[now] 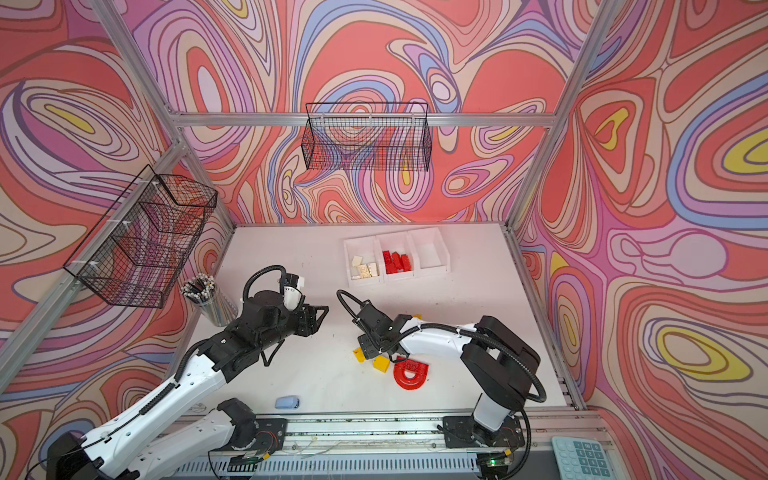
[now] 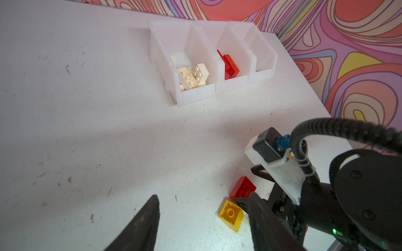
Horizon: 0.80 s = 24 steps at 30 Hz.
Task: Sort the legos into containers by color
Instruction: 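Withdraw the left gripper while the right gripper grasps a red 2x2 brick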
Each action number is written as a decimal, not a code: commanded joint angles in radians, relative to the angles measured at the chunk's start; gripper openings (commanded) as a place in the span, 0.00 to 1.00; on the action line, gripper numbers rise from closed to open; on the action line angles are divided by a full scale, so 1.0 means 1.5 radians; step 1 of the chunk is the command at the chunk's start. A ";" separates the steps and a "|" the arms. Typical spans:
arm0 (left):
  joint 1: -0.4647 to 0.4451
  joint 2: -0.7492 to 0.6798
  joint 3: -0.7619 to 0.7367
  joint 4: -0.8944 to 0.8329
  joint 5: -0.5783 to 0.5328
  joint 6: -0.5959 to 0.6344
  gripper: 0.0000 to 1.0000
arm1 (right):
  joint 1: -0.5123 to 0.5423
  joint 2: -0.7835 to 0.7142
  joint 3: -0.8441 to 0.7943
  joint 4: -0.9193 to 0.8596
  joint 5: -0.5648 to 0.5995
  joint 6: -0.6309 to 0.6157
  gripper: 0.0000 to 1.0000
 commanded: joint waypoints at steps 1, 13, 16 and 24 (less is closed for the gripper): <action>-0.001 -0.001 -0.013 -0.007 -0.004 0.002 0.64 | 0.004 0.015 -0.006 0.008 0.000 0.008 0.75; -0.001 -0.010 -0.016 -0.009 -0.001 -0.002 0.64 | 0.004 0.026 0.009 -0.007 0.000 0.022 0.39; -0.001 -0.016 -0.020 -0.009 -0.003 -0.005 0.65 | 0.004 0.014 0.010 -0.009 0.003 0.025 0.37; -0.006 -0.028 -0.025 -0.071 -0.015 -0.008 0.69 | -0.037 -0.012 0.080 -0.056 0.019 -0.013 0.35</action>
